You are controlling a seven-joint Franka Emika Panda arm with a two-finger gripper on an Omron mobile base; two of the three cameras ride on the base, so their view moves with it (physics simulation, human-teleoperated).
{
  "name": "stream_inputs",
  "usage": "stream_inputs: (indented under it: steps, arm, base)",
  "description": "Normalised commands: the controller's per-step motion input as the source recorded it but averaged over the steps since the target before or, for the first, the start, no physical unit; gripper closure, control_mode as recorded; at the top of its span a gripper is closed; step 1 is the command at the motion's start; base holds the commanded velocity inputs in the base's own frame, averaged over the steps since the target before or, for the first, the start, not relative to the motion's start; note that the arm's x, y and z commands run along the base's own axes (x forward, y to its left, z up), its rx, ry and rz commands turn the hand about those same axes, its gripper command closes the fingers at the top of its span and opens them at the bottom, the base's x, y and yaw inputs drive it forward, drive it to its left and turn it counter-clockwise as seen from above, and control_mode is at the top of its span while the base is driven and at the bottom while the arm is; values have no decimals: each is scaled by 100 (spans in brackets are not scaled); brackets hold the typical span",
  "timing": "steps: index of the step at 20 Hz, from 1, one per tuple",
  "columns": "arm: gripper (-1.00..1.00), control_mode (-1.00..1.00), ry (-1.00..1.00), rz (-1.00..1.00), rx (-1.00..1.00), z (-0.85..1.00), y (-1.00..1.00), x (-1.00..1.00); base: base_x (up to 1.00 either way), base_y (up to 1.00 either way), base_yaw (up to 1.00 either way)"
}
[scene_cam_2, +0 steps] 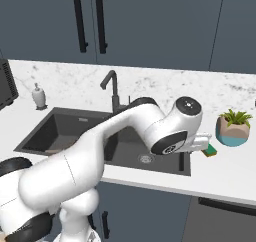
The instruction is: Pick the pan and sponge and place them into the sink. Then turn on the water.
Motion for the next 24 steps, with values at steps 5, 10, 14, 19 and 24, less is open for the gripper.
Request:
stream_inputs:
  steps: [5, 10, 14, 19, 24]
  arm:
    - [-100, -100, 0, -9, 5, 0, -31, 27]
    - [-100, -100, -2, -4, 0, -4, -7, 39]
    - [-100, -100, 0, 1, 0, -29, 0, 54]
    - [-100, -100, 0, 2, 0, -37, 0, 53]
    - [-100, -100, 0, 4, 0, -29, -11, 43]
  base:
    - [0, 0, 0]
    - [0, 0, 0]
    - [0, 0, 0]
    - [0, 0, 0]
    - [0, 0, 0]
